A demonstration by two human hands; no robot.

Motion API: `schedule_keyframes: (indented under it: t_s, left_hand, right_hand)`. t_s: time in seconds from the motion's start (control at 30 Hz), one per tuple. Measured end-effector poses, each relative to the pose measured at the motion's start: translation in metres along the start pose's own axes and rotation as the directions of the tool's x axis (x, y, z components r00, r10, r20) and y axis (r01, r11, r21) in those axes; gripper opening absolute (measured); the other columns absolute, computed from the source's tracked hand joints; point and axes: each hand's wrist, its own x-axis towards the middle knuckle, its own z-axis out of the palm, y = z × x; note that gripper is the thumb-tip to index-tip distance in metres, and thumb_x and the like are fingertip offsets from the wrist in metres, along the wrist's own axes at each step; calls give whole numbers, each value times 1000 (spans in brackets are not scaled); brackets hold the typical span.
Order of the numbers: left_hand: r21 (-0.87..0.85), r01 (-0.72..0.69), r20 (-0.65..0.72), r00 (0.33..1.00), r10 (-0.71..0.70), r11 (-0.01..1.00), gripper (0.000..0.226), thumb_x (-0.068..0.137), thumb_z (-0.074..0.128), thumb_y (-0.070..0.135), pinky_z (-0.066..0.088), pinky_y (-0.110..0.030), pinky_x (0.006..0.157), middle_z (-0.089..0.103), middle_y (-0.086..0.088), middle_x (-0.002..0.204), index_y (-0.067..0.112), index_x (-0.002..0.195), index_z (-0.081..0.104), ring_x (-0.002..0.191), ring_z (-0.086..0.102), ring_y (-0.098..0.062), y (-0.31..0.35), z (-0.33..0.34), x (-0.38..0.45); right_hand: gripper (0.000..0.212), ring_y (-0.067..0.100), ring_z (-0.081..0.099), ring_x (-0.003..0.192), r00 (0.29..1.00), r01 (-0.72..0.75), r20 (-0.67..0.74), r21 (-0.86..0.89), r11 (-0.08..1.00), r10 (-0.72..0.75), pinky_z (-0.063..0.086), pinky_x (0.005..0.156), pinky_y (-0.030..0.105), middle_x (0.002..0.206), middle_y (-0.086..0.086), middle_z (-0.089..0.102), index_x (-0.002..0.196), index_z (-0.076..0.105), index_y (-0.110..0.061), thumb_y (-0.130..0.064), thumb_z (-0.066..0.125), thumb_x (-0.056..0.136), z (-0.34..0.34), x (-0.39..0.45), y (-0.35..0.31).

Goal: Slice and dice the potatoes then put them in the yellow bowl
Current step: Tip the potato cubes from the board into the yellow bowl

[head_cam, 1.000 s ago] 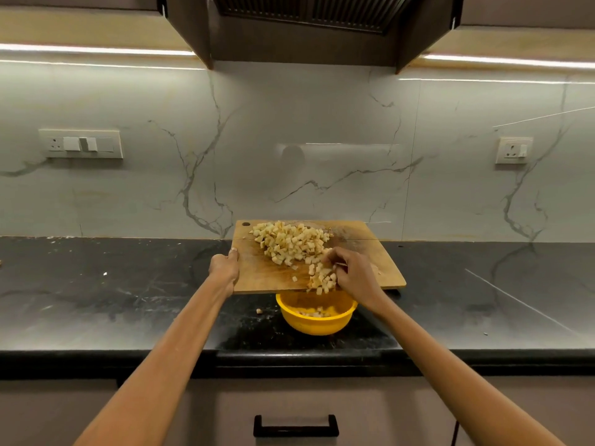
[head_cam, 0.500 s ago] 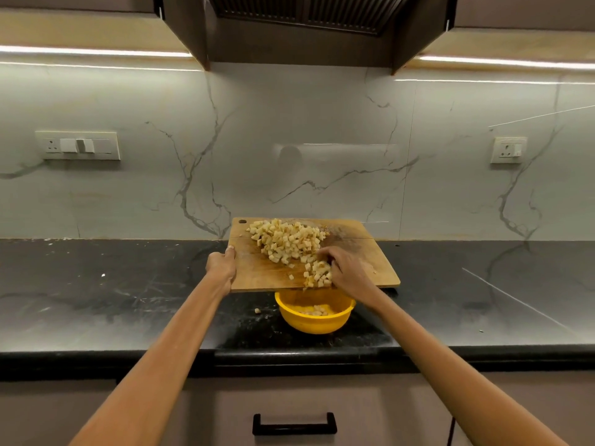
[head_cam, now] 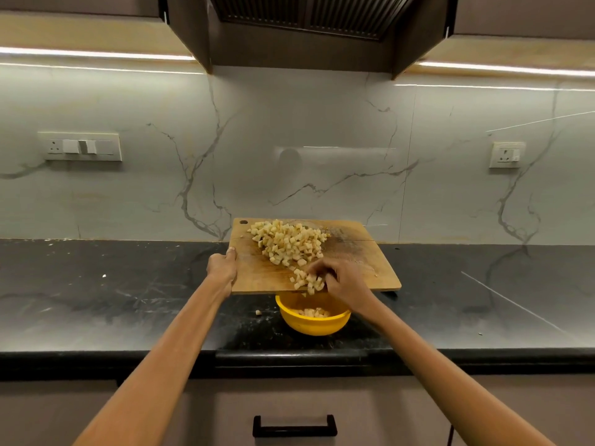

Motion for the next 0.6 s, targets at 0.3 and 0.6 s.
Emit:
schedule_keyframes:
  t_s: [0.3, 0.6]
  left_hand:
    - [22, -10, -17, 1000, 10, 1000, 39, 100, 41, 32, 49, -39, 77, 57, -17, 97, -3, 104, 55, 86, 56, -29, -1, 4, 0]
    - [29, -10, -12, 1000, 11, 1000, 40, 100, 40, 32, 49, -38, 74, 58, -18, 100, -4, 107, 55, 88, 56, -29, -4, 2, 1]
  right_hand:
    - [18, 15, 57, 88, 960, 190, 230, -115, 975, -160, 45, 81, 25, 96, 11, 65, 93, 68, 0, 1, 50, 89, 11, 15, -22]
    - [32, 3, 62, 82, 997, -61, -59, -42, 997, 59, 43, 69, 5, 101, 16, 68, 102, 66, 3, 15, 41, 86, -26, 2, 8]
